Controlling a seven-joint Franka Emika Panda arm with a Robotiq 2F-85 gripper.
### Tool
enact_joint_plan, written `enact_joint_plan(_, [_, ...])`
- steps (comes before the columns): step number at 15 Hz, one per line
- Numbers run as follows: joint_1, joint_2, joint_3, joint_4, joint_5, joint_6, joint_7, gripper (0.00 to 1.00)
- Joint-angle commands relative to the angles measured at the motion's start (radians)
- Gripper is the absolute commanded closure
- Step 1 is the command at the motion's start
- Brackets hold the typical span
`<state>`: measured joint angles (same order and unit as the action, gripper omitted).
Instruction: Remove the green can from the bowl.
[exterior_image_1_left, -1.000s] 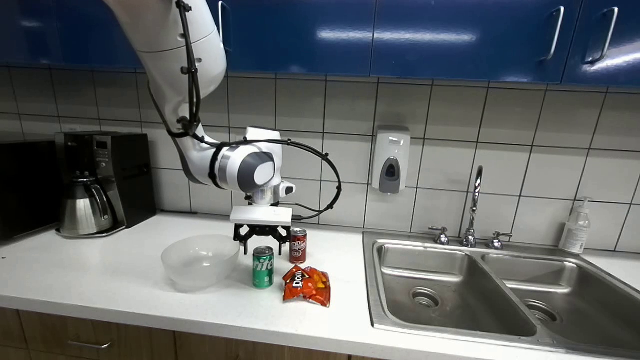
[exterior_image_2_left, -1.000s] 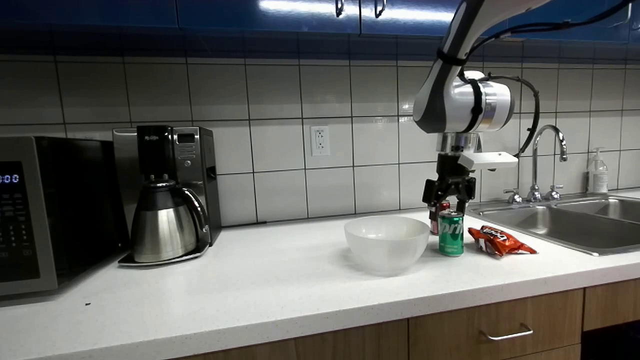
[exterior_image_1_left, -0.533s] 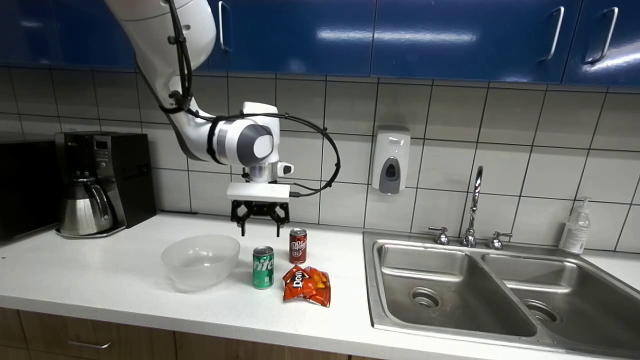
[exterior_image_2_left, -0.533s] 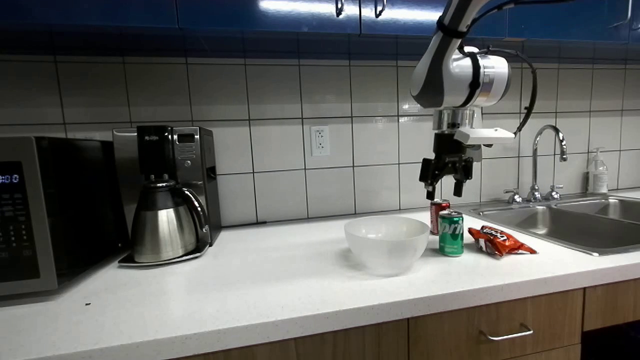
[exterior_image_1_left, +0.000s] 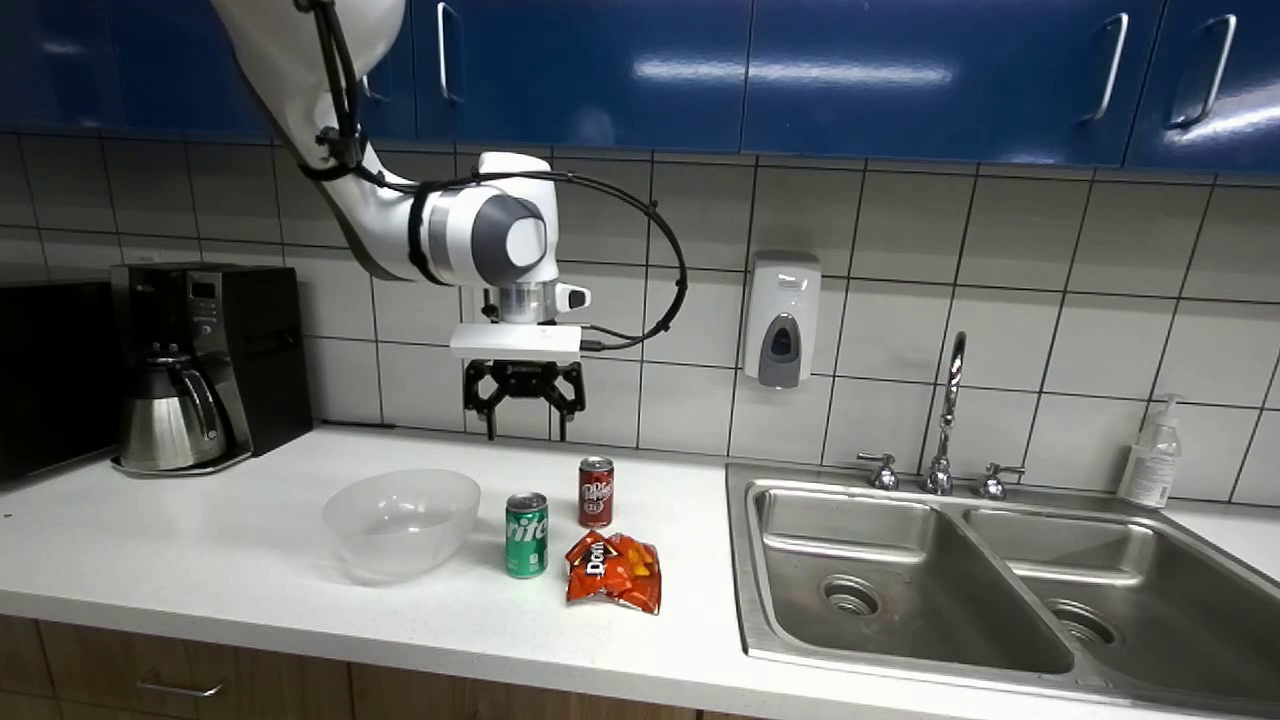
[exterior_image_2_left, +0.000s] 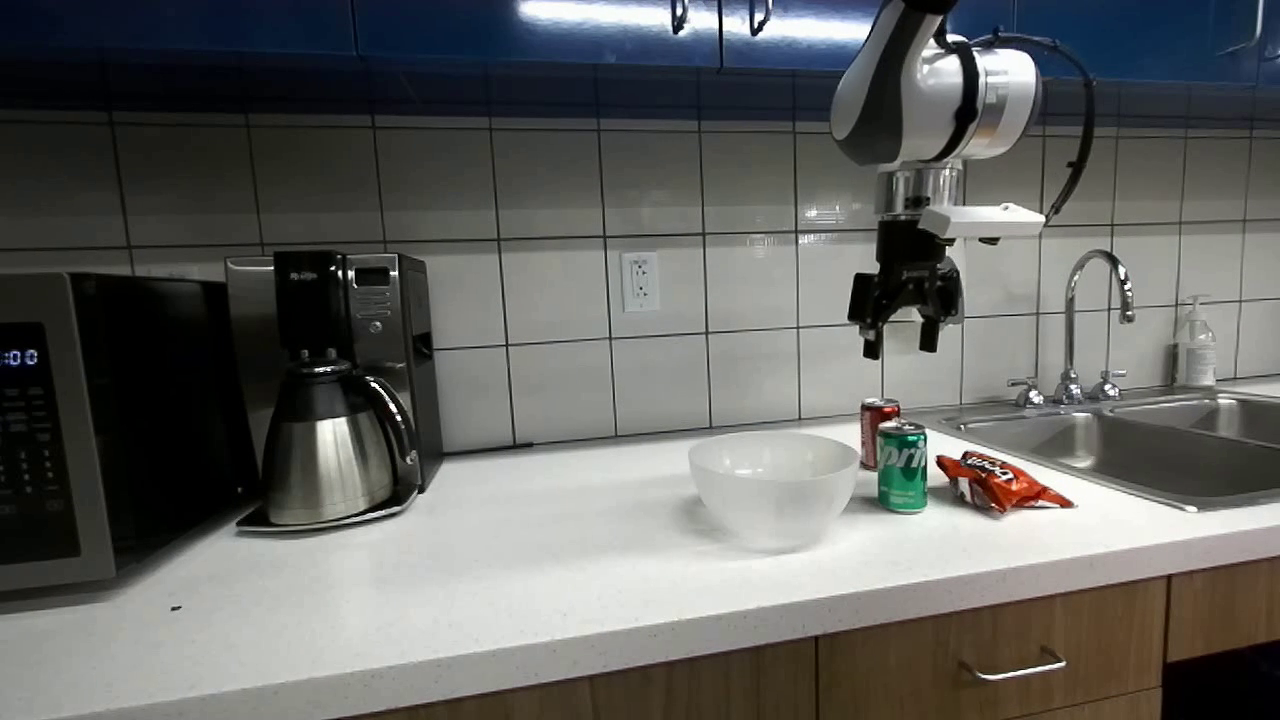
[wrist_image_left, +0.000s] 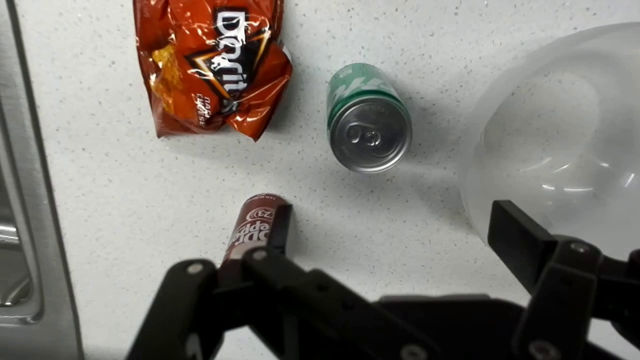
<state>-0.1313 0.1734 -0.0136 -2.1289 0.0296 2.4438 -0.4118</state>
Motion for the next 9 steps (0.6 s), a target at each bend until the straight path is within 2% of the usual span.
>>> enact_joint_plan(1, [0.009,-0.059,-0.033,-0.049,-0.043,-0.005,0.075,0.00])
enact_joint_plan(3, [0.009,-0.069,-0.048,-0.055,-0.066,-0.014,0.098,0.00])
enact_joint_plan(4, [0.005,-0.024,-0.035,-0.021,-0.025,-0.002,0.046,0.00])
enact_joint_plan(9, [0.005,-0.035,-0.046,-0.033,-0.035,-0.002,0.061,0.00])
